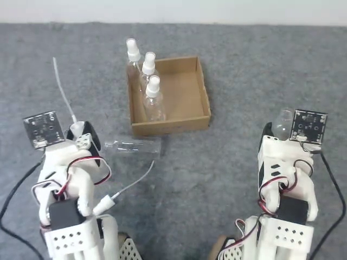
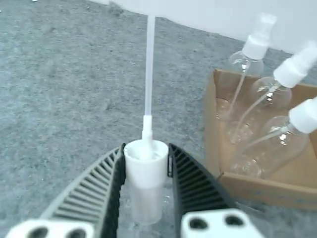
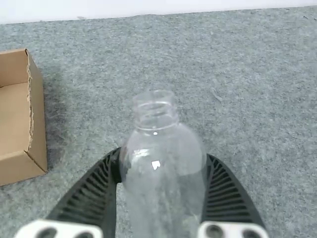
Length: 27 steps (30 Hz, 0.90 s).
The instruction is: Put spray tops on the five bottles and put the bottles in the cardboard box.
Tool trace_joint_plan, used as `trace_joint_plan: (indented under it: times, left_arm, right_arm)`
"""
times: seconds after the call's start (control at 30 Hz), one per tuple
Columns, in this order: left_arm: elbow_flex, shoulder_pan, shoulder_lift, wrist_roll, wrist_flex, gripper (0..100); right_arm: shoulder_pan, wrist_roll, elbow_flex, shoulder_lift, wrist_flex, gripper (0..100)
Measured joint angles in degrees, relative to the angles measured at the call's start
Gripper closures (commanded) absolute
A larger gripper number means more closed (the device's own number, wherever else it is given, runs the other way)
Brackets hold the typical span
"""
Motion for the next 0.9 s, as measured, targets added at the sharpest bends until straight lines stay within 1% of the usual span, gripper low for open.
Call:
trace_joint_plan:
  times: [0.17,0.27,0.47,0.6,0.7,0.77,0.9]
  left_arm:
    - [0.0,-2.8,2.1,-1.6,0.0,95]
    - [-0.1,-5.3,9.9,-2.8,0.0,95]
    - [-6.2,-10.9,27.8,-3.3,0.0,95]
    - [-8.6,-12.0,37.3,-3.3,0.0,95]
    - [-8.9,-12.0,41.8,-3.2,0.0,95]
    - [-8.9,-12.0,43.8,-0.7,0.5,95]
    - [-9.1,-12.4,44.4,8.9,3.0,95]
  right_arm:
    - [0.0,0.0,0.0,0.0,0.0,90.5]
    - [0.0,0.0,0.0,0.0,0.0,90.5]
    - [0.0,0.0,0.0,0.0,0.0,90.5]
    - [-0.2,0.0,0.0,0.0,0.0,90.5]
    - [-0.5,0.0,0.0,0.0,0.0,90.5]
    - [-0.5,0.0,0.0,0.0,0.0,90.5]
    - [-0.5,0.0,0.0,0.0,0.0,90.5]
